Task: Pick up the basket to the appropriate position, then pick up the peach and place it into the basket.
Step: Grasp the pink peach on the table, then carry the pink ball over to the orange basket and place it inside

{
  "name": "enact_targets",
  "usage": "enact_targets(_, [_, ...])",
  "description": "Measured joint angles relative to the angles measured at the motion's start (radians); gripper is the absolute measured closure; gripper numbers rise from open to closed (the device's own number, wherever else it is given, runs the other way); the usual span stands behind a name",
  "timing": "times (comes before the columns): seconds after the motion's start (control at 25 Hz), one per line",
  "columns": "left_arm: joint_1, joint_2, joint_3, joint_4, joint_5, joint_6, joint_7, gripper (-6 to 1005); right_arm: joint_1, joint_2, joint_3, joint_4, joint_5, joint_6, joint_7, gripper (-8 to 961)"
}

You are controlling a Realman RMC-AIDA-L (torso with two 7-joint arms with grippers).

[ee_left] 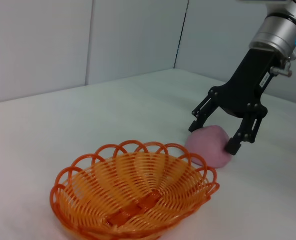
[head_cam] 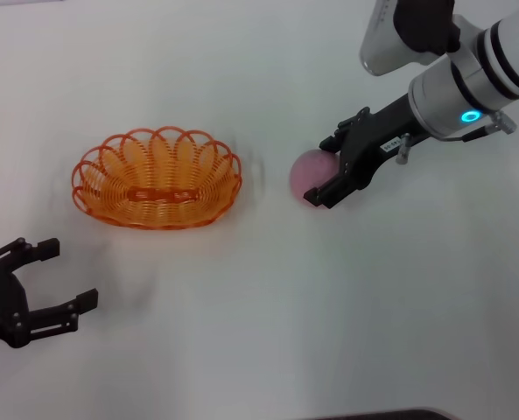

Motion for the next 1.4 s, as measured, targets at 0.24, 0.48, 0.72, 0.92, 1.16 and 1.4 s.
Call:
enact_targets(0.24, [-0.001,0.0,0.001,0.0,0.0,0.0,-0.001,65,0.005,0.0,-0.008,0.014,0.0,0.016,0.011,13])
enact_targets(0.48, [-0.001,0.0,0.0,0.0,0.003,0.0,-0.001,65,0.004,0.0,-0.009,0.007,0.001,0.034,0.028,15])
enact_targets(0.72, [-0.001,0.0,-0.004,0.0,0.007,0.0,-0.002,65,0.005,0.0,-0.009,0.002,0.005,0.036,0.03,171])
enact_targets(0.92, [-0.001,0.001,-0.004,0.0,0.007,0.0,-0.003,65,0.005,0.001,-0.01,0.001,0.005,0.033,0.03,301])
enact_targets(1.16, [-0.004,0.002,0.0,0.0,0.005,0.0,-0.003,65,0.005,-0.002,0.0,-0.02,0.006,-0.004,0.044,441])
enact_targets(1.4, [-0.006,0.002,-0.001,0.0,0.008,0.0,-0.003,65,0.013,-0.007,0.007,-0.134,-0.007,-0.139,0.106,543])
